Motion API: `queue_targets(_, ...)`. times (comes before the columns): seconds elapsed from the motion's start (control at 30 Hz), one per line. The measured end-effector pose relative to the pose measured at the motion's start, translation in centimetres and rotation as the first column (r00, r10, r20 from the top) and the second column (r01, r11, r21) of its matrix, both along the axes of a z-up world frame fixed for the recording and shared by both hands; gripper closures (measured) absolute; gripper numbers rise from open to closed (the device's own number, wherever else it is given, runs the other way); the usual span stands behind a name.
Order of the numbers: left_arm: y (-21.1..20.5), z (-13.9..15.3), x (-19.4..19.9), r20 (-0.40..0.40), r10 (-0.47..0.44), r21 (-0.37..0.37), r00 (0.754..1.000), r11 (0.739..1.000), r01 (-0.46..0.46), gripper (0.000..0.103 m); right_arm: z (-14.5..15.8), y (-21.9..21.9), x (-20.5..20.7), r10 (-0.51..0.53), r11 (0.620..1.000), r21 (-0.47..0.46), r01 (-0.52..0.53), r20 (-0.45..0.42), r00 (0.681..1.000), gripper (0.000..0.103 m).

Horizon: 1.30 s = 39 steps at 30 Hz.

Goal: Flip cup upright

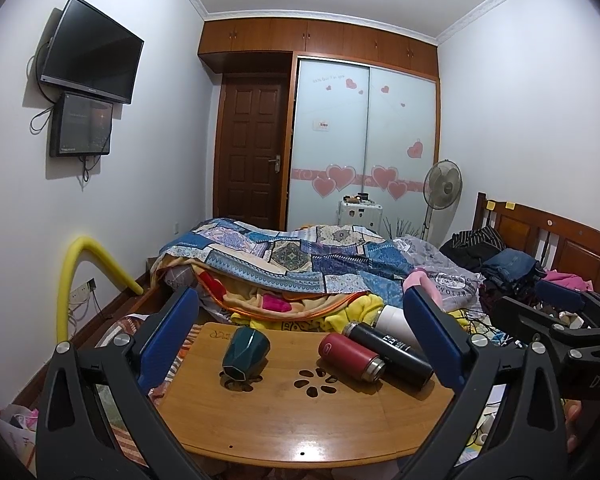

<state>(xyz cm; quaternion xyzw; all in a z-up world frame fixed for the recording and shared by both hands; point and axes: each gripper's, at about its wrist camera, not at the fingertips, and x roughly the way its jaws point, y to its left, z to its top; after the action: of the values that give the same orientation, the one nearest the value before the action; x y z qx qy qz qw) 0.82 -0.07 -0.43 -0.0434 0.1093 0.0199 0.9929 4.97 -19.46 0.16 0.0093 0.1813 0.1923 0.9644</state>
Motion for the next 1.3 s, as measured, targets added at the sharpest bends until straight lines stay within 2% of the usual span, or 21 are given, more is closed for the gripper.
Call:
queue_targets(0.97, 0.2, -0.1, 0.0, -0.002, -0.001, -0.004, 1.000, 1.000, 0.001, 0.000, 0.2, 0.2, 0.3, 0.002, 1.000, -0.006, -0.002, -0.006, 1.000, 0.002)
queue_targets(1.3, 0.8, -0.4, 2.0, -0.026, -0.010, 0.002, 1.000, 1.000, 0.010, 0.000, -0.3, 0.2, 1.9, -0.007, 1.000, -0.018, 0.007, -0.025, 1.000, 0.002)
